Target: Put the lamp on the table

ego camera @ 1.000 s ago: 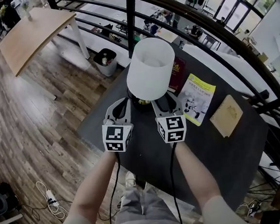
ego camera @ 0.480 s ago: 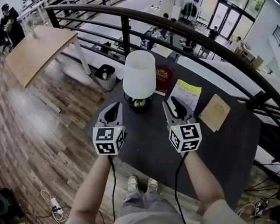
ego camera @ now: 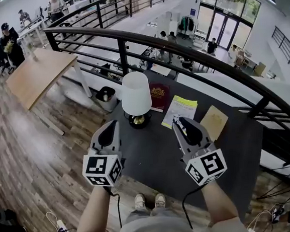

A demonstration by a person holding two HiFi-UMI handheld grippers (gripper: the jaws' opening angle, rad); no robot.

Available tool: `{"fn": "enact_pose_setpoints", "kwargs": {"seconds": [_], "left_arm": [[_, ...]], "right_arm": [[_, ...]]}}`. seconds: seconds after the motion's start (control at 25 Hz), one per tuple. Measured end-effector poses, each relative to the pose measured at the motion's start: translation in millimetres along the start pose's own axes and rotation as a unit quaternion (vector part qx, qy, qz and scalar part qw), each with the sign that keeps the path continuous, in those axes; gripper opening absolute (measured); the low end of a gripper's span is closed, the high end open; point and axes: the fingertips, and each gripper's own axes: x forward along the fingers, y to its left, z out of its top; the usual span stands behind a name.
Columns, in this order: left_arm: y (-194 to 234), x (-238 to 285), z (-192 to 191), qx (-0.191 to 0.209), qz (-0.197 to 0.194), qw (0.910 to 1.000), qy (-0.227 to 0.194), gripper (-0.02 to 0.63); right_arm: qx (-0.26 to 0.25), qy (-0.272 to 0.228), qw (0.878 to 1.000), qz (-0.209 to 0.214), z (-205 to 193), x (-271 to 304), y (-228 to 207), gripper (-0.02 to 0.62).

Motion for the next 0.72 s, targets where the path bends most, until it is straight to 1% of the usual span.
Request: {"fn": "enact_pose_setpoints", "kwargs": {"seconds": [0.12,0.24,0.32,0.4,0.48,0.52,0.64,0.72], "left_arm": [[-15,-17,16,0.007,-0.016,0.9998,-0.009,0.003],[-28,-32,24,0.019,-0.028,0.9994,-0.008,0.003],[-36,-41,26,0.025,-0.034,0.9990,-0.014,0.003],[-44,-50,26,0.040,-0.039,0.9979,-0.033,0.003],[-53,-59,19,0.051,-0.044,0.9965,-0.049,0.003],[-58,-63,11,0.051,-0.046,0.9965,-0.048,0.003],[-67,-70,-11,0.036,-0.047,0.9978,-0.028,0.003],[-73,-72,-19,0.032,-0.051,0.9980,-0.020,0.003]], "right_arm": [[0.014,-0.010,1.000,0.004,14,-18,11,0.076],[0.021,-0.011,1.000,0.009,18,-31,19,0.071],[0.013,-0.002,1.000,0.008,14,-36,23,0.053],[-0.005,0.011,1.000,-0.001,3,-41,27,0.030],[-0.009,0.023,1.000,-0.009,-12,-47,32,0.025],[-0.005,0.028,1.000,-0.010,-20,-50,34,0.024],[0.016,0.037,0.999,0.003,-31,-58,41,0.017],[0.020,0.039,0.999,0.012,-32,-62,43,0.014]]}}
